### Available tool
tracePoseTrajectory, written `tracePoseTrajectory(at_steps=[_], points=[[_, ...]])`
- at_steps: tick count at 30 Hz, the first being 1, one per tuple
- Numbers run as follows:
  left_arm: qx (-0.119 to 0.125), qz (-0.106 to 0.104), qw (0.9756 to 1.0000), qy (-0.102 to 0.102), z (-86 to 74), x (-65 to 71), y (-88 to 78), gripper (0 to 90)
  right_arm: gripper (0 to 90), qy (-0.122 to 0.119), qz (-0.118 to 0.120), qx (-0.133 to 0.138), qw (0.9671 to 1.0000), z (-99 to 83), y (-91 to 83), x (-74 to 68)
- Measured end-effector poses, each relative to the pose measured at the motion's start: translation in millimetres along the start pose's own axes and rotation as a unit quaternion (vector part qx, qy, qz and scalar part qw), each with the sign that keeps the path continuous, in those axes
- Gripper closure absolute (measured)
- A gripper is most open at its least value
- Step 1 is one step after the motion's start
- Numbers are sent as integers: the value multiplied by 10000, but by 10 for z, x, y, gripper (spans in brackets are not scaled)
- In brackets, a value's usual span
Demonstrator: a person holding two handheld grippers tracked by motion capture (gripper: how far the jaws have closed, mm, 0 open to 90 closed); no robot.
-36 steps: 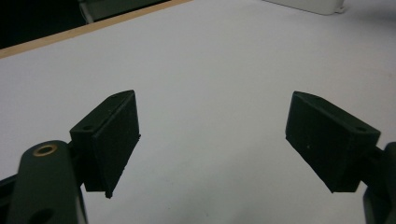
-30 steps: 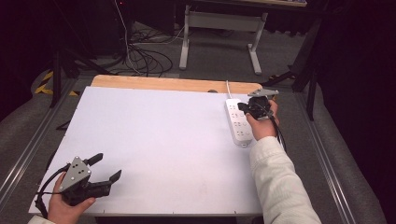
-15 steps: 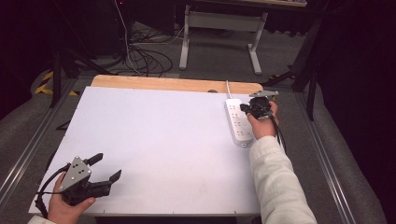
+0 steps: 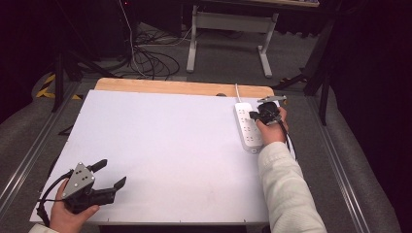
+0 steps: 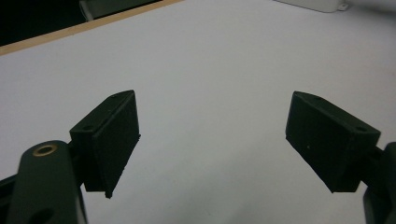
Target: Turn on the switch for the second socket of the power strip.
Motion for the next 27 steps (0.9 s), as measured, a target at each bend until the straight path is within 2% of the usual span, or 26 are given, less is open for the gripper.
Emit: tracePoseTrajectory(at_steps=[15, 18, 19, 22, 27], points=[[-7, 2, 10000, -32, -2, -2, 7, 180, 900, 25, -101, -206, 9997, -76, 41, 25], [-15, 4, 10000, -35, -3, -2, 7, 180, 900, 12, -115, -200, 9997, -74, 42, 23], [-14, 2, 10000, -33, -3, -1, 6, 181, 900, -82, -180, -205, 9996, -77, 42, 21], [-19, -3, 10000, -37, -4, 1, 7, 180, 900, -156, -253, -169, 9994, -74, 48, 11], [-5, -16, 10000, -35, -1, 4, 5, 181, 900, -33, -291, -107, 9995, -78, 48, 34]])
Point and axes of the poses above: each handheld gripper's, and its own axes: y roughly forward along the jaws, z roughly out of its top, x roughly to its right, the point moved 10 cm from there along y, roughly forward along the jaws, and after that the axes turned 4 degrees about y, right-handed, at the moved point
